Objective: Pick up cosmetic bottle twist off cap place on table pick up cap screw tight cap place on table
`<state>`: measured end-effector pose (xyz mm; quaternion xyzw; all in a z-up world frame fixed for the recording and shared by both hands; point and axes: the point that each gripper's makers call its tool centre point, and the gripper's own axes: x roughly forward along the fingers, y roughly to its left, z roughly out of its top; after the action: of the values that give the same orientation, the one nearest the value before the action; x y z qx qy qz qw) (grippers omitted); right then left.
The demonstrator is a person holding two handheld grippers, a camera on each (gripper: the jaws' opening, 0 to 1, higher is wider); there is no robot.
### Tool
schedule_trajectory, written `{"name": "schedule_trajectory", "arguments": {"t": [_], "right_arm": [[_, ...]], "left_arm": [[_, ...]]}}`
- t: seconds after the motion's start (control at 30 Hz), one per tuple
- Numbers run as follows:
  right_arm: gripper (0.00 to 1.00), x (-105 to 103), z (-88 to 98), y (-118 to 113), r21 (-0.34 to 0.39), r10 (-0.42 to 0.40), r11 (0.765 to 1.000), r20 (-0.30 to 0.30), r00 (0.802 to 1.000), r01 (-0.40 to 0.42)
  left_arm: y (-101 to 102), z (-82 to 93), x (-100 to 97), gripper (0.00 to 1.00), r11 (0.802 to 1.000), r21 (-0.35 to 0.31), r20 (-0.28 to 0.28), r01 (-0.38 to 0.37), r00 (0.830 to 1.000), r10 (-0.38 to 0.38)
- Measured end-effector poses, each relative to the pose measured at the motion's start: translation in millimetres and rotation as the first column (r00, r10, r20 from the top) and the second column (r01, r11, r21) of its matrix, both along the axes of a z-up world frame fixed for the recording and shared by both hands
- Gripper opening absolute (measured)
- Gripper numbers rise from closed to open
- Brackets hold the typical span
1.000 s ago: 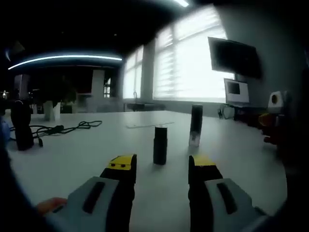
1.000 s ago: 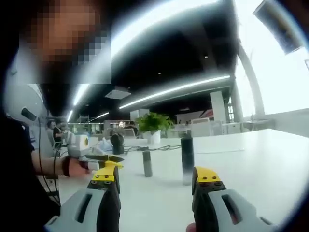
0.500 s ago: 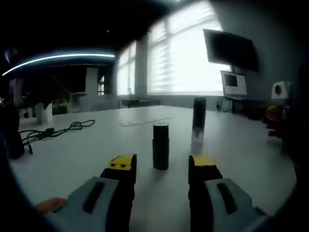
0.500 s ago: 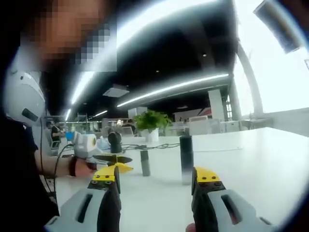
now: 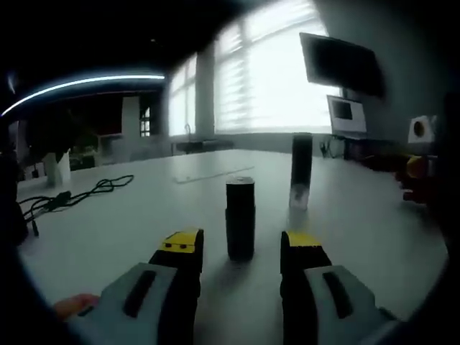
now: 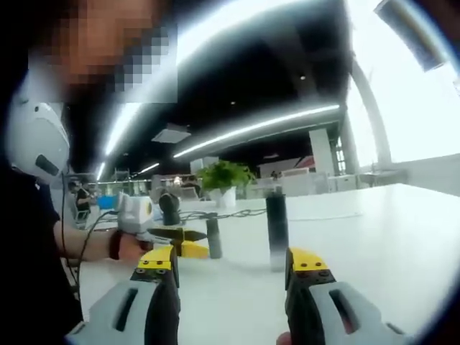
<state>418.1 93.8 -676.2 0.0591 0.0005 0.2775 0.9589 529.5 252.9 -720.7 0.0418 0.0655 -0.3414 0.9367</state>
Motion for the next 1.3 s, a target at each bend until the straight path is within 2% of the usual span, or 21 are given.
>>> {"name": "schedule_trajectory", "arguments": {"t": [0.23, 0.37, 0.47, 0.7, 0.83, 0.9, 1.3], "right_arm": [[0.53, 2, -1.3, -5, 0.02, -0.012, 1.0, -0.006, 1.0, 0.013], [0.53, 4, 1.3, -6, 0.056, -0.006, 0.998, -0.009, 1.0, 0.006], [0.53, 6, 0.1, -7, 0.05, -0.008, 0.999, -0.011, 1.0, 0.009], [0.53, 5, 1.6, -9, 0.05, -0.017, 0.999, -0.009, 1.0, 0.017], [0.53, 5, -0.6, -11, 0.053, -0.023, 0.998, -0.012, 1.0, 0.024], [0.53, 5, -2.2, -11, 0.053, -0.022, 0.998, -0.017, 1.0, 0.023], [0.52, 8, -7.4, -8, 0.036, -0.017, 0.999, -0.024, 1.0, 0.018]], "left_arm": [[-2, -0.4, 6.0, 0.33, 1.0, 0.005, 0.009, 0.001, 1.0, -0.001], [-5, 1.8, 11.4, 0.31, 1.0, -0.005, 0.015, -0.003, 1.0, 0.003], [-7, 4.4, 15.0, 0.23, 1.0, -0.023, 0.018, -0.009, 1.0, 0.009], [-18, 3.0, 18.2, 0.23, 1.0, -0.01, 0.027, 0.012, 1.0, -0.012], [-15, 5.0, 19.0, 0.22, 1.0, -0.029, 0.025, 0.002, 1.0, -0.001], [-14, 3.0, 19.5, 0.18, 1.0, -0.018, 0.023, -0.007, 1.0, 0.008], [-14, 2.3, 18.9, 0.13, 1.0, -0.01, 0.036, -0.013, 0.999, 0.014]]}}
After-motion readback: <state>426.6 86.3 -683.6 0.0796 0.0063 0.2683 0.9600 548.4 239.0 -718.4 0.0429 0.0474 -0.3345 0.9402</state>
